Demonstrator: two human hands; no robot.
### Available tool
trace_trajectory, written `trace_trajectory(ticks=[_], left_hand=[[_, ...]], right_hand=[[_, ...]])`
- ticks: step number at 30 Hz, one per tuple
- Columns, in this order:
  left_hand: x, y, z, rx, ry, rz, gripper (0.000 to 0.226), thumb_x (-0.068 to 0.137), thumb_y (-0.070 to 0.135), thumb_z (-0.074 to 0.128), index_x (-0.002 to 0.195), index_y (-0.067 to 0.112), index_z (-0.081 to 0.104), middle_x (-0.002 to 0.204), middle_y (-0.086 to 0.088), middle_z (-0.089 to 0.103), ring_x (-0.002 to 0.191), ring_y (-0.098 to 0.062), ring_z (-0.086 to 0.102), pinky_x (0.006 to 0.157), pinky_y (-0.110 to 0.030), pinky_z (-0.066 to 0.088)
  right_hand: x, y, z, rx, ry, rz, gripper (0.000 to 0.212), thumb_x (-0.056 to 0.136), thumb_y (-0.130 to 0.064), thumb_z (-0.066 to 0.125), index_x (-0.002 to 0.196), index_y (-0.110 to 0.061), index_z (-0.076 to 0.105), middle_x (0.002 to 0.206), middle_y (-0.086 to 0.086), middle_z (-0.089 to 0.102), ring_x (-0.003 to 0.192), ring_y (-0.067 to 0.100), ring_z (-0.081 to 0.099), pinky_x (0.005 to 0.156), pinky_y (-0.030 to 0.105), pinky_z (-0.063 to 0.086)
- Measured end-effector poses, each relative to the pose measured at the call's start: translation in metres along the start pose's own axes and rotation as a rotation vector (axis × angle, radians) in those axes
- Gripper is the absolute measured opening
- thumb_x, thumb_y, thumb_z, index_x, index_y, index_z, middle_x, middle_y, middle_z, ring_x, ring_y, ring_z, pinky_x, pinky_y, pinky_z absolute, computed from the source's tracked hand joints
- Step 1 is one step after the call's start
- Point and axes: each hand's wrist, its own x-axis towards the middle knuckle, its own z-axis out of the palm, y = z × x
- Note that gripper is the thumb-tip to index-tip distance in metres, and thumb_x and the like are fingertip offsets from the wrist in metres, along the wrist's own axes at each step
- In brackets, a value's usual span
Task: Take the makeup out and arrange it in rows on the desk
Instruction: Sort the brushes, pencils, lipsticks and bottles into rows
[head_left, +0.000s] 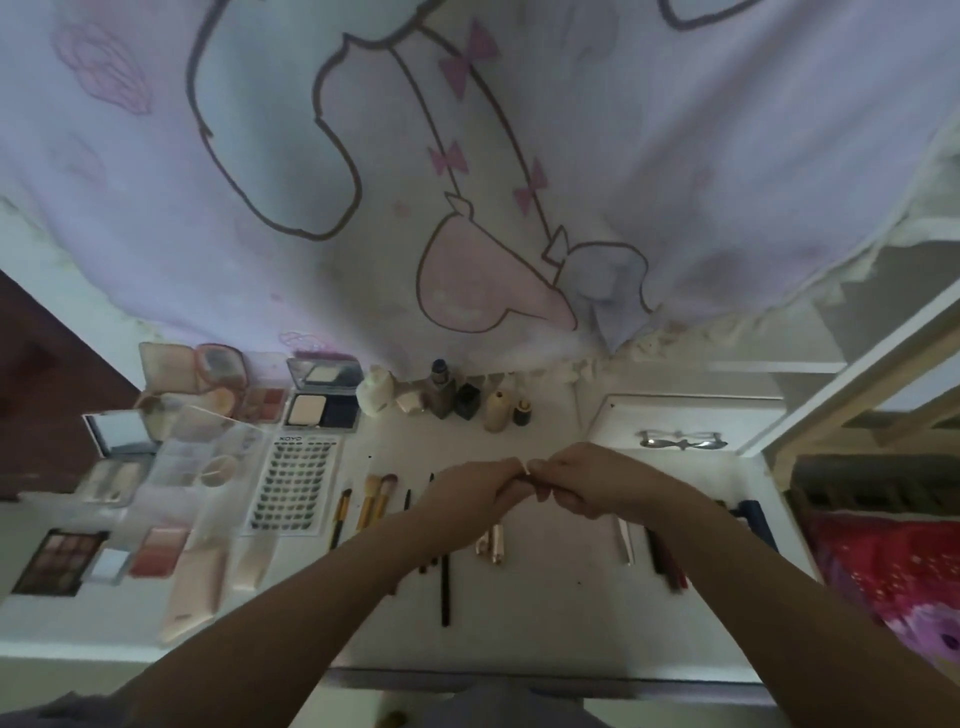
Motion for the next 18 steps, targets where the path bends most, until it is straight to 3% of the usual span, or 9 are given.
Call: trace_trajectory(ticks=[3,6,9,12,16,18], left_hand=[[-0.003,-0.003,-0.013,0.010,-0.030,-0.021,0.030,0.099,0.039,0.034,0.106,0.016,0.053,0.087,-0.006,0.059,0.077,-0.022,0.054,0.068,-0.034,0.042],[-0.005,-0.001,-0.020,-0.033,-0.033,-0.011,0.033,0.100,0.038,0.034,0.102,0.011,0.053,0.085,-0.010,0.059,0.074,-0.024,0.052,0.068,-0.035,0.041],[-0.007,0.000,-0.024,-0.004,-0.041,0.009,0.031,0.099,0.039,0.034,0.101,0.014,0.052,0.080,-0.004,0.056,0.071,-0.021,0.052,0.068,-0.036,0.043],[-0.008,0.003,-0.026,0.061,-0.038,0.047,0.025,0.099,0.041,0.034,0.093,0.021,0.047,0.073,0.003,0.050,0.067,-0.018,0.049,0.063,-0.033,0.041],[-0.006,0.004,-0.031,0.063,-0.005,0.052,0.028,0.098,0.044,0.034,0.088,0.021,0.047,0.070,0.004,0.050,0.064,-0.016,0.049,0.059,-0.031,0.038],[-0.005,0.001,-0.034,0.061,0.005,0.046,0.030,0.098,0.045,0.032,0.087,0.022,0.048,0.067,0.006,0.049,0.059,-0.013,0.047,0.057,-0.029,0.039]], right_hand=[[-0.004,-0.005,0.008,-0.015,0.063,-0.157,0.034,0.096,-0.037,0.049,0.075,-0.014,0.062,0.047,-0.011,0.048,0.042,0.005,0.038,0.043,0.015,0.032],[-0.010,-0.010,0.009,-0.048,0.071,-0.233,0.021,0.096,-0.028,0.050,0.084,-0.014,0.060,0.057,-0.008,0.053,0.049,0.005,0.045,0.048,0.017,0.038],[-0.018,-0.015,0.006,-0.115,0.032,-0.175,0.026,0.098,-0.036,0.045,0.091,-0.016,0.060,0.062,-0.009,0.057,0.051,0.001,0.049,0.049,0.016,0.041],[-0.023,-0.018,0.003,-0.074,0.033,-0.105,0.042,0.098,-0.046,0.039,0.085,-0.014,0.063,0.051,-0.008,0.050,0.042,0.003,0.041,0.046,0.016,0.034],[-0.023,-0.016,-0.002,-0.134,0.097,-0.145,0.016,0.096,-0.027,0.050,0.089,-0.017,0.059,0.061,-0.006,0.053,0.045,-0.002,0.046,0.047,0.014,0.040],[-0.024,-0.014,-0.007,-0.041,0.123,-0.120,0.012,0.094,-0.028,0.053,0.096,-0.019,0.060,0.063,-0.006,0.056,0.050,0.000,0.050,0.049,0.015,0.043]])
